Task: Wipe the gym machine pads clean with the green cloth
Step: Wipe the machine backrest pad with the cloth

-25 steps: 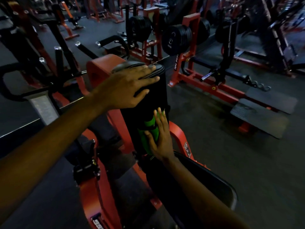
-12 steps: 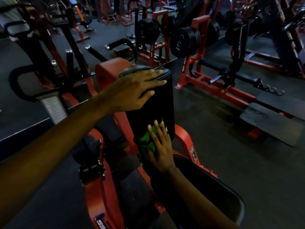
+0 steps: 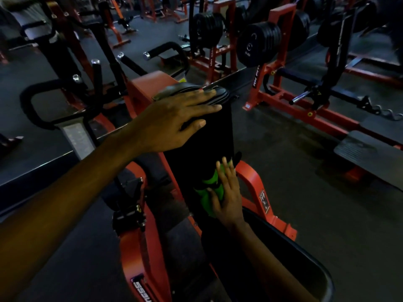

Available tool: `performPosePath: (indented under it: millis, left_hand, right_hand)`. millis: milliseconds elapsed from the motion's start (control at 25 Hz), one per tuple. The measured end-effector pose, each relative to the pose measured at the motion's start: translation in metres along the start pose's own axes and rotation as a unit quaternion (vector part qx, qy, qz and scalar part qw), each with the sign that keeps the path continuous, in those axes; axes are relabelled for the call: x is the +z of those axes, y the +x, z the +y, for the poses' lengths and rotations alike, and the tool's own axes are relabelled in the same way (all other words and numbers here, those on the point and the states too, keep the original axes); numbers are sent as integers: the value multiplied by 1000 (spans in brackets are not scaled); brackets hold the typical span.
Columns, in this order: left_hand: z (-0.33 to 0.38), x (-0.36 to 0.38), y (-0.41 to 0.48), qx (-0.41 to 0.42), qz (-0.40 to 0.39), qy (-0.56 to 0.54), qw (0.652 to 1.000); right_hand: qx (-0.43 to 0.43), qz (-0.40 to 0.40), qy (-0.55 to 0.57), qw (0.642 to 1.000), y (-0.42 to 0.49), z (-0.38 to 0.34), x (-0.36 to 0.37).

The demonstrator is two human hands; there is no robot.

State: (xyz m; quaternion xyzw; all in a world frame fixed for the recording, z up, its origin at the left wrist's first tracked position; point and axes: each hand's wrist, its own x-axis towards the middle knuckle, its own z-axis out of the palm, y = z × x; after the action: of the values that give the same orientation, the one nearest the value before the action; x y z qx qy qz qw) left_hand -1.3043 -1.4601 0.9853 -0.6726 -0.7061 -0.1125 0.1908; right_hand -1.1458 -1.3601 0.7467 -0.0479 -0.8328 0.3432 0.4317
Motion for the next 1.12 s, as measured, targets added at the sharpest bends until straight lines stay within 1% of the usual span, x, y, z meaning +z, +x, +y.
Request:
performPosePath:
  millis: [40, 80, 160, 240, 360, 480, 560, 680, 800, 920, 1040, 1120]
  left_hand:
    - [2, -2, -1, -4, -12, -9, 1000]
    - [0, 2, -2, -9, -10, 9, 1000]
    - [6, 2, -4, -6, -6, 50, 999]
    - [10, 4, -11, -15, 3, 108, 994]
    - [17, 8, -32, -67, 29, 169, 983]
    - [25, 13, -48, -118, 60, 165, 977]
    - [27, 16, -50, -138, 73, 151, 976]
    - [27, 18, -49, -134, 90, 138, 977]
    - [27, 21, -48, -129, 106, 116, 979]
    - [25, 25, -48, -124, 129, 105, 978]
    - [25, 28, -47, -132, 140, 93, 977]
    - [26, 28, -49, -135, 141, 89, 977]
  right_hand:
    - [26, 15, 30, 999, 6, -1, -1]
    - [59, 37, 55, 996, 17, -4, -1]
    - [99, 75, 98, 987, 42, -15, -6]
    - [108, 85, 114, 984, 54, -13, -12]
    - [101, 65, 126, 985, 49, -5, -15]
    - [130, 91, 154, 975, 61, -12, -19]
    - [121, 105, 154, 975, 93, -20, -30]
    - [55, 95, 138, 984, 139, -24, -48]
    - [41, 77, 158, 984, 146, -22, -51]
    - [25, 78, 168, 982, 156, -35, -52]
    - [-18, 77, 120, 990, 185, -50, -55]
    - [-22, 77, 114, 990, 177, -46, -54]
